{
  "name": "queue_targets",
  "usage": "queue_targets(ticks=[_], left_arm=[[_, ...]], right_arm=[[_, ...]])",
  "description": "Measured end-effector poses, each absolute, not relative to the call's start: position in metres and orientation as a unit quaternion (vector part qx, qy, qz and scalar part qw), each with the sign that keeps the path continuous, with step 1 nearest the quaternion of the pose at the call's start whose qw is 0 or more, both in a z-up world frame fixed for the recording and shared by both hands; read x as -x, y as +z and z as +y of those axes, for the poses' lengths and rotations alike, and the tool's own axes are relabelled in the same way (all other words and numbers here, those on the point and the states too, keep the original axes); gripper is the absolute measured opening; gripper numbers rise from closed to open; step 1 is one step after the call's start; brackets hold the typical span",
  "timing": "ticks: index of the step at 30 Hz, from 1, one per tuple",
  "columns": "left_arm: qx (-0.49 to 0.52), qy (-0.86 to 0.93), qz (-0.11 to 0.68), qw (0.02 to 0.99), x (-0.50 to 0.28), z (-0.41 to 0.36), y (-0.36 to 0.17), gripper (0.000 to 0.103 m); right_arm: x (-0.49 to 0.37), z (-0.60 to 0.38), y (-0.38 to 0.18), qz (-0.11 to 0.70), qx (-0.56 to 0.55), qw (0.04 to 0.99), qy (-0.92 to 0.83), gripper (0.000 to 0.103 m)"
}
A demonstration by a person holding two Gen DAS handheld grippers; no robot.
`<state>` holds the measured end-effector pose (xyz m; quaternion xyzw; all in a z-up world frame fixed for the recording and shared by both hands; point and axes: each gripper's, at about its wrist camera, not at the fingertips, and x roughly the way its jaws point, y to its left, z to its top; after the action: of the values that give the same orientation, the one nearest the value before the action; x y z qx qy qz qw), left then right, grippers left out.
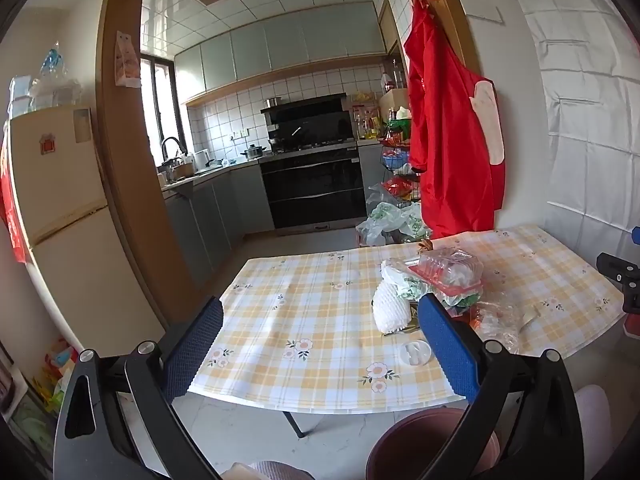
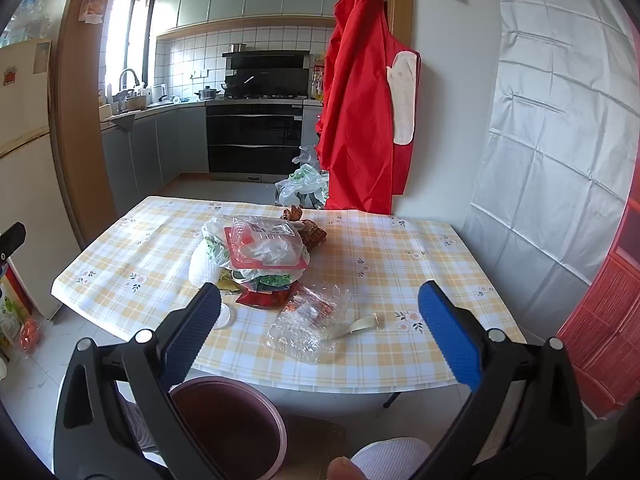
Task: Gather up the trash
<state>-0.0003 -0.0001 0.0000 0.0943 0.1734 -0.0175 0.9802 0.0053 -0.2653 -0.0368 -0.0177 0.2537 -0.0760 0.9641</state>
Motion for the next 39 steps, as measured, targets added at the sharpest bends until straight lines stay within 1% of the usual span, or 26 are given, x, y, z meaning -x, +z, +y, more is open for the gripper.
queue_targets(ticks=[16, 25, 39], left_arm=[[-0.099, -0.016, 0.171, 0.98, 0.002, -0.002, 0.001, 0.096], [-0.085, -0.026, 0.152, 0.984, 0.007, 0.003, 0.007, 0.097], [-0.084, -0.024, 0.159, 0.983, 0.004, 0.007, 0.008, 0.097]], right_arm=[[-0.006, -0.266, -0.036, 0.253, 0.019, 0.964, -0.076, 0.097], [-0.006, -0.266, -0.035, 0.253, 0.019, 0.964, -0.076, 0.097], [-0.005, -0.266, -0.032, 0.251, 0.02, 0.965, -0.076, 0.097]])
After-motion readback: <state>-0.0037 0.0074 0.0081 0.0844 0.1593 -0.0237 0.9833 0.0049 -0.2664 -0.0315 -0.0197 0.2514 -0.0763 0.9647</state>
